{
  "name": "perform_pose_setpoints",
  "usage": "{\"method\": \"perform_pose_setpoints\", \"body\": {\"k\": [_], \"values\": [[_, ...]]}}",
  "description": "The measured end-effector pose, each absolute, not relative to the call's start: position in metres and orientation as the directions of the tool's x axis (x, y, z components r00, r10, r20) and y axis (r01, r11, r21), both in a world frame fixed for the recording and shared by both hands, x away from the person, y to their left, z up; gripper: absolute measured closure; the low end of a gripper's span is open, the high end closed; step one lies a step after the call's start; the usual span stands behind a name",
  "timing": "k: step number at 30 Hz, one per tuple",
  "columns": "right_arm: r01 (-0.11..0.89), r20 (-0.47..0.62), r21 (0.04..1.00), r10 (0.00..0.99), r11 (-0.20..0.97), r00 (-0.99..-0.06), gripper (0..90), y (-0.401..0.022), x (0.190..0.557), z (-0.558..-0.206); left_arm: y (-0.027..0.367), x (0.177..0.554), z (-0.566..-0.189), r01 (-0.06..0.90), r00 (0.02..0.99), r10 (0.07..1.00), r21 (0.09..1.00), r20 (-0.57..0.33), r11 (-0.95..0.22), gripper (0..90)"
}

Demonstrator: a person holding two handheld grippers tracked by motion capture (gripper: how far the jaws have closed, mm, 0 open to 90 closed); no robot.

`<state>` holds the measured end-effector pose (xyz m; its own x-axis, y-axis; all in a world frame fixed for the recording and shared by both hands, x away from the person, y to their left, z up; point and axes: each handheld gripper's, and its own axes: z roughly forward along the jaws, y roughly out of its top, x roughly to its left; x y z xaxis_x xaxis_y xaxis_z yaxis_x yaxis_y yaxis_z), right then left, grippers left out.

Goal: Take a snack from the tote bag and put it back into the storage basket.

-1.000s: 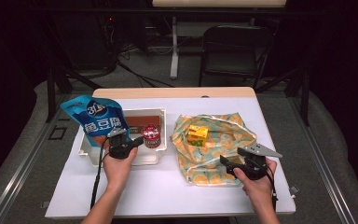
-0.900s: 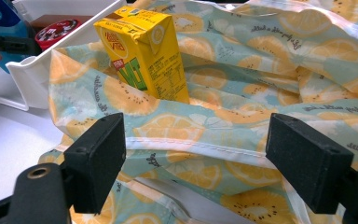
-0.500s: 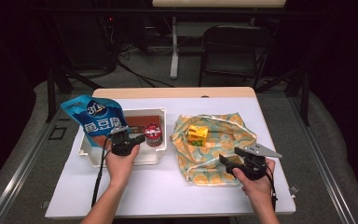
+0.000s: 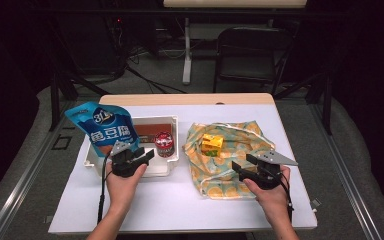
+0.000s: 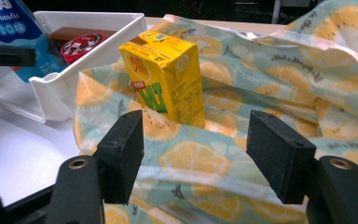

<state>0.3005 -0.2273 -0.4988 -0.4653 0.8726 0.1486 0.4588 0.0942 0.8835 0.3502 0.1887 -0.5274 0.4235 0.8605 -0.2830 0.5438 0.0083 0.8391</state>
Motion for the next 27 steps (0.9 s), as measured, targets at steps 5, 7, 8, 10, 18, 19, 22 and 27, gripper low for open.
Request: {"method": "perform_pose_setpoints", "body": {"k": [5, 7, 8, 10, 18, 19, 22, 27], "values": [[0.451, 0.14, 0.887, 0.871, 0.1, -0.47, 36.5, -0.218, 0.306, -0.493, 0.195, 0.338, -0.521, 0.501, 0.455, 0.858, 0.865, -0.24, -0.023, 45.3], [0.446, 0.125, 0.887, 0.867, 0.12, -0.482, 35.0, -0.214, 0.308, -0.491, 0.196, 0.334, -0.52, 0.496, 0.453, 0.856, 0.868, -0.248, -0.011, 41.0], [0.446, 0.122, 0.886, 0.864, 0.127, -0.488, 33.9, -0.212, 0.31, -0.49, 0.196, 0.333, -0.52, 0.491, 0.456, 0.855, 0.871, -0.248, -0.009, 38.6], [0.44, 0.119, 0.889, 0.862, 0.129, -0.492, 32.3, -0.209, 0.313, -0.489, 0.196, 0.331, -0.52, 0.482, 0.469, 0.85, 0.876, -0.239, -0.02, 32.1], [0.452, 0.091, 0.875, 0.857, 0.174, -0.507, 25.5, -0.196, 0.331, -0.494, 0.194, 0.324, -0.521, 0.447, 0.538, 0.809, 0.894, -0.238, -0.034, 17.7], [0.455, 0.088, 0.872, 0.855, 0.182, -0.512, 25.4, -0.194, 0.333, -0.494, 0.194, 0.323, -0.52, 0.441, 0.544, 0.808, 0.897, -0.227, -0.045, 16.7], [0.457, 0.082, 0.869, 0.853, 0.192, -0.515, 23.9, -0.188, 0.338, -0.494, 0.193, 0.321, -0.518, 0.429, 0.554, 0.802, 0.902, -0.224, -0.045, 15.3], [0.458, 0.078, 0.868, 0.857, 0.193, -0.509, 22.1, -0.181, 0.351, -0.492, 0.193, 0.317, -0.514, 0.44, 0.556, 0.796, 0.897, -0.241, -0.036, 10.7]]}}
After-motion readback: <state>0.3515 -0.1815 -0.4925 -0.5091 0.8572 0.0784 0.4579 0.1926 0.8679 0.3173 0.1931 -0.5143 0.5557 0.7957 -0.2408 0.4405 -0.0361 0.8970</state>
